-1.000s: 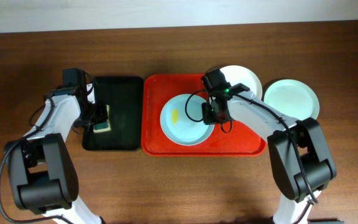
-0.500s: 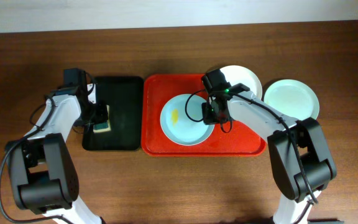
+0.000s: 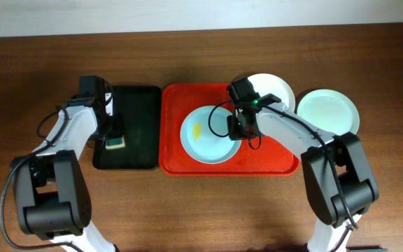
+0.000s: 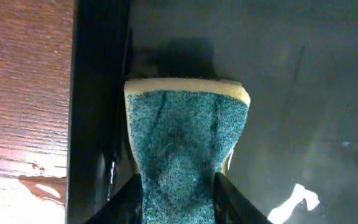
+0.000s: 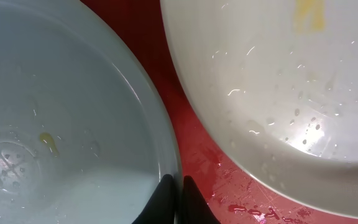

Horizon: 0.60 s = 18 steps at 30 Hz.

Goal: Clean dirty plates on tray and stack at the side
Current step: 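Close the left gripper on the green-and-yellow sponge, then lift the sponge with the left gripper toward the light-blue plate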

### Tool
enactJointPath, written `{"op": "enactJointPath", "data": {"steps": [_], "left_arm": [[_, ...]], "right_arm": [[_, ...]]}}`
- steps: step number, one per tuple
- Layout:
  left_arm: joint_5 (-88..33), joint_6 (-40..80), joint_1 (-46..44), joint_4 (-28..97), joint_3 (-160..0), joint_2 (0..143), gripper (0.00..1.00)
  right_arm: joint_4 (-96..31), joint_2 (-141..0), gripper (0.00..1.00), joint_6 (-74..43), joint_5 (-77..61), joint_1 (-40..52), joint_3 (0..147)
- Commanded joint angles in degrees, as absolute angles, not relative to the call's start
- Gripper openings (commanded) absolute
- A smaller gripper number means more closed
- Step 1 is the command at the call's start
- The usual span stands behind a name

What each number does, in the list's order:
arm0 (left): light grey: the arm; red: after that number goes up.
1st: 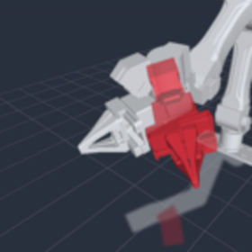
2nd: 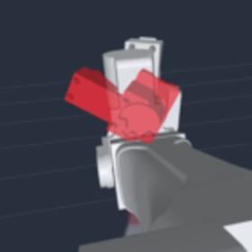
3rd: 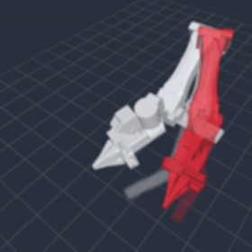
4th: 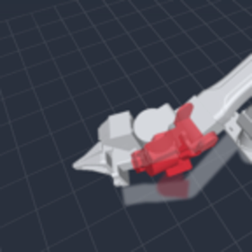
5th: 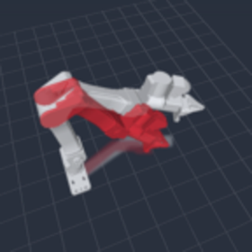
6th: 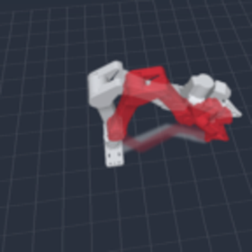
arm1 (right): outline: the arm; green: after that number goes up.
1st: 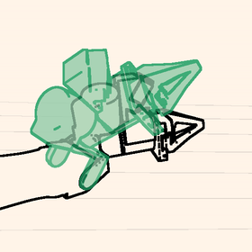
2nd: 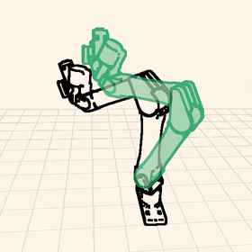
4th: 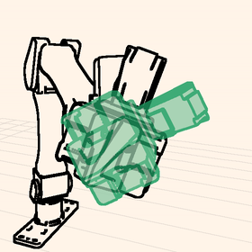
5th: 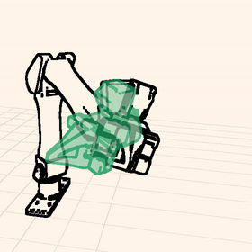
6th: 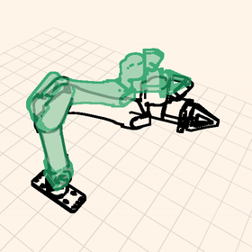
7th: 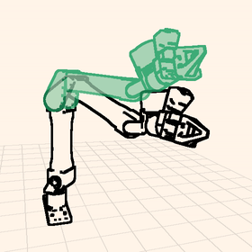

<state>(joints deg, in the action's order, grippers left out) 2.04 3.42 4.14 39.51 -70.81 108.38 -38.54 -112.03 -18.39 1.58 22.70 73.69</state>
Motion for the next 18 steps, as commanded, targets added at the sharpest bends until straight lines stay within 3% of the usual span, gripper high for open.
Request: {"op": "enactJointPath", "data": {"steps": [1,18], "left_arm": [[3.01,2.74,4.16,39.20,-70.30,109.08,0.34],[2.81,2.74,4.16,33.80,-64.12,109.08,0.29]], "right_arm": [[-38.79,-110.61,0.05,-18.24,3.25,22.44,74.22],[-38.79,-110.61,0.05,-18.24,3.25,22.44,74.22]]}}
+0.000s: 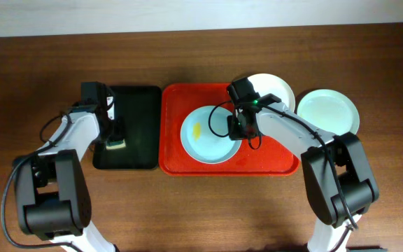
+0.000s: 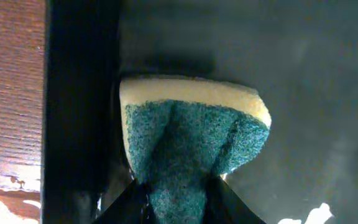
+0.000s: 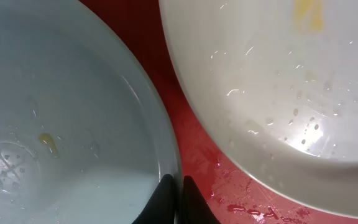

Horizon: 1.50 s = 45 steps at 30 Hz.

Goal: Clean dirty plates on tray and stack at the side
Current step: 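Lift the sponge with the left gripper toward the light-blue plate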

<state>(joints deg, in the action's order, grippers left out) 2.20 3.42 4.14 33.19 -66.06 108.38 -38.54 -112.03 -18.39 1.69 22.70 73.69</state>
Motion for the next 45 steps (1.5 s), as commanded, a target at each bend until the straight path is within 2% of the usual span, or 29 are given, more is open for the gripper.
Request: {"op": "enactJointPath", "data": {"steps": [1,2,3,6,10,16,17,18,23,27,30,45], "left_arm": [[2.79,2.74,4.16,33.80,-64.12,109.08,0.25],[2.52,2.74,4.12,33.78,-64.12,109.08,0.14],[2.31,2.74,4.12,33.61,-64.12,109.08,0.00],[2.35,2.72,4.12,34.44,-65.56,109.03,0.00],[2.31,2.72,4.12,43.16,-73.45,107.61,0.00],[-3.88,2.74,3.66,47.00,-78.98,99.46,0.00],[-3.88,2.74,3.40,47.05,-78.98,98.19,0.00],[-3.86,2.74,3.09,47.09,-78.98,97.03,0.00],[-3.88,2.74,2.96,47.27,-78.76,95.92,0.00],[-3.88,2.74,2.98,47.62,-78.67,95.92,0.00],[-3.88,2.74,2.98,47.68,-78.67,95.92,0.00],[-3.88,2.74,2.98,47.68,-78.67,95.92,0.00]], "right_arm": [[-38.79,-110.61,0.05,-18.24,3.25,22.44,74.22],[-38.79,-110.61,0.05,-18.24,3.25,22.44,74.22],[-38.79,-110.61,0.05,-18.24,3.25,22.44,74.22],[-38.79,-110.61,0.05,-18.24,3.25,22.44,74.22],[-38.76,-110.61,0.05,-18.24,3.25,22.44,74.22],[-38.74,-110.61,0.06,-18.24,3.27,22.44,74.22],[-38.76,-110.61,0.12,-18.24,3.25,22.44,74.22],[-38.76,-110.61,0.15,-18.24,3.25,22.44,74.22],[-38.57,-110.61,0.16,-18.26,1.52,22.44,74.22],[-38.59,-110.61,0.15,-18.24,1.54,22.44,74.22],[-38.59,-110.61,0.04,-18.24,1.54,22.44,74.22],[-38.37,-110.61,0.04,-18.24,-2.37,22.44,74.22]]}}
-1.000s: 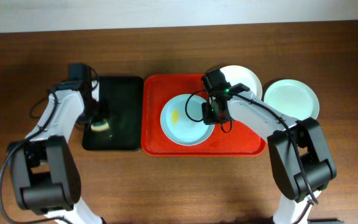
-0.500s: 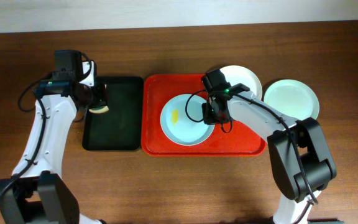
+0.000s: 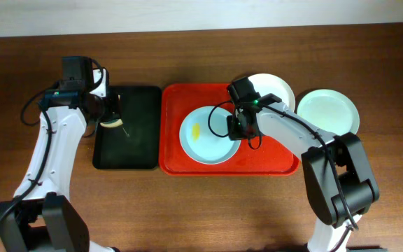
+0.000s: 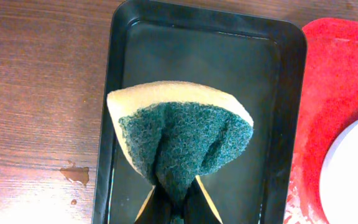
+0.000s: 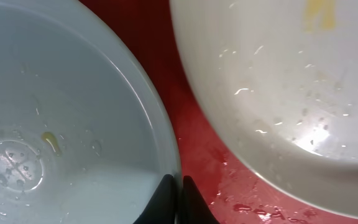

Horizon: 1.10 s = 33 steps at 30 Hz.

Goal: Clean dirty plates on tray and stack at the side
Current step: 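Lift the sponge with the left gripper toward the light-blue plate, then lower the sponge with the left gripper into the light-blue plate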

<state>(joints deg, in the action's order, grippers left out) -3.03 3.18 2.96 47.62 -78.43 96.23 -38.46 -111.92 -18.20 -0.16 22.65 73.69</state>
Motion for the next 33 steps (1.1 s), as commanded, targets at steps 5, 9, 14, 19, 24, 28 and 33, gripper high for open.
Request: {"op": "enactJointPath", "data": {"steps": [5,9,14,19,24,28,33], "left_arm": [[-3.86,2.74,2.98,47.66,-78.67,95.92,0.00],[-3.86,2.74,2.98,47.64,-78.67,95.92,0.00],[-3.86,2.74,2.96,47.66,-78.67,95.92,0.00],[0.10,2.74,2.31,47.72,-78.67,95.92,0.00],[8.43,2.76,-2.17,48.14,-78.78,95.94,0.00],[8.62,3.05,-5.63,49.43,-81.41,96.05,0.00],[-4.93,5.74,-8.95,47.00,-82.89,96.09,0.00]], "right_arm": [[-38.37,-110.61,0.04,-18.24,-2.37,22.44,74.22],[-38.35,-110.61,0.04,-18.26,-2.59,22.44,74.22],[-38.11,-110.61,0.04,-18.26,-5.74,22.44,74.22],[-38.06,-110.61,0.04,-18.24,-5.61,22.41,74.22],[-38.04,-110.61,0.04,-18.28,-5.89,22.41,74.22],[-37.93,-110.61,0.04,-18.48,-6.13,22.41,74.22],[-37.69,-110.61,0.04,-18.46,-7.33,22.37,74.22]]}}
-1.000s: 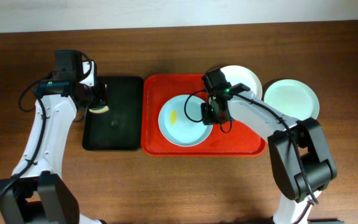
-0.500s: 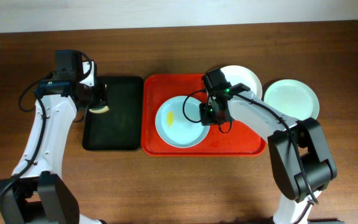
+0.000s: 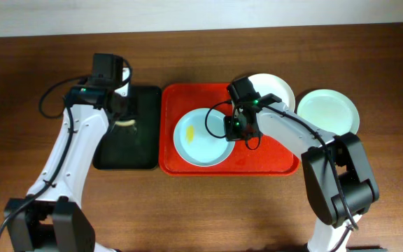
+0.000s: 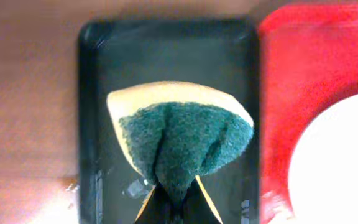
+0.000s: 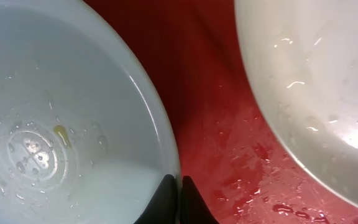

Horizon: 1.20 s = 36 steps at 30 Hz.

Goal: Clean dirty plates on tray and stack at the side
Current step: 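Lower the sponge with the left gripper into the light-blue plate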

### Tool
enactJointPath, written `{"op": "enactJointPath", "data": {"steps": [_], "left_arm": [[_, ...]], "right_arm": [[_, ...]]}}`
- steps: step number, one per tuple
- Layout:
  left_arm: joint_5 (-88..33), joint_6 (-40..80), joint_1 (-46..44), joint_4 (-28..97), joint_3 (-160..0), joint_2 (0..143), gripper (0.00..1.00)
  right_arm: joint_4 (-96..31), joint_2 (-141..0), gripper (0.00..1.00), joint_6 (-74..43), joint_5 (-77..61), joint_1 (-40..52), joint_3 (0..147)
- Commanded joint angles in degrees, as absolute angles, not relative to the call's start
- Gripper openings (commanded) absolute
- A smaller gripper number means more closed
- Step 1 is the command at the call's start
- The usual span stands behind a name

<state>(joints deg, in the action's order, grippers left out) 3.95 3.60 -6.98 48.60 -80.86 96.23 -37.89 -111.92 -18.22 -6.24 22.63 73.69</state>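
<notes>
My left gripper (image 4: 176, 205) is shut on a green-and-yellow sponge (image 4: 179, 140), held in the air above the black tray (image 4: 98, 112); in the overhead view the sponge (image 3: 124, 123) hangs over that tray's right part. A pale blue plate (image 3: 201, 137) with a yellow smear (image 3: 187, 131) lies on the red tray (image 3: 271, 162). My right gripper (image 5: 179, 186) is shut on this plate's right rim (image 5: 160, 124). A white plate (image 5: 316, 93) with water drops sits on the tray's back right corner (image 3: 270, 89).
Another pale plate (image 3: 328, 110) rests on the wooden table (image 3: 201, 210) to the right of the red tray. The black tray (image 3: 126, 150) stands directly left of the red one. The red tray's floor (image 5: 229, 143) is wet.
My left gripper has moved to the right with the sponge, closer to the red tray. The pale blue plate, still held by my right gripper, sits slightly further left, away from the white plate.
The left gripper was shut on the sponge down at the black tray's left edge, and stayed low there. Then it held the sponge well above the tray, and now nearer the red tray. My right gripper has kept its hold on the blue plate's rim throughout.
</notes>
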Motion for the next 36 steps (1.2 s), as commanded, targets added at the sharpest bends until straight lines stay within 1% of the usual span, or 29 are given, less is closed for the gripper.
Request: {"op": "enactJointPath", "data": {"steps": [1,10,14,16,25,36], "left_arm": [[-5.41,6.96,-9.67,46.94,-82.89,96.16,0.00],[-5.43,9.58,-18.74,44.86,-82.87,100.62,0.00],[-10.44,10.07,-21.87,42.83,-82.87,104.90,0.00],[-10.48,10.09,-23.07,42.09,-82.87,107.07,0.00],[-10.55,13.54,-25.04,41.08,-82.87,114.41,0.00],[-10.50,13.69,-25.04,39.40,-82.76,120.25,0.00]], "right_arm": [[-37.69,-110.61,0.04,-18.46,-7.33,22.37,74.22],[-37.69,-110.61,0.04,-18.46,-7.33,22.37,74.22],[-37.71,-110.61,0.04,-18.44,-7.27,22.37,74.22],[-37.76,-110.61,0.04,-18.44,-7.29,22.37,74.22],[-37.95,-110.61,0.04,-18.44,-7.31,22.37,74.22],[-37.93,-110.61,0.05,-18.44,-7.31,22.39,74.22]]}}
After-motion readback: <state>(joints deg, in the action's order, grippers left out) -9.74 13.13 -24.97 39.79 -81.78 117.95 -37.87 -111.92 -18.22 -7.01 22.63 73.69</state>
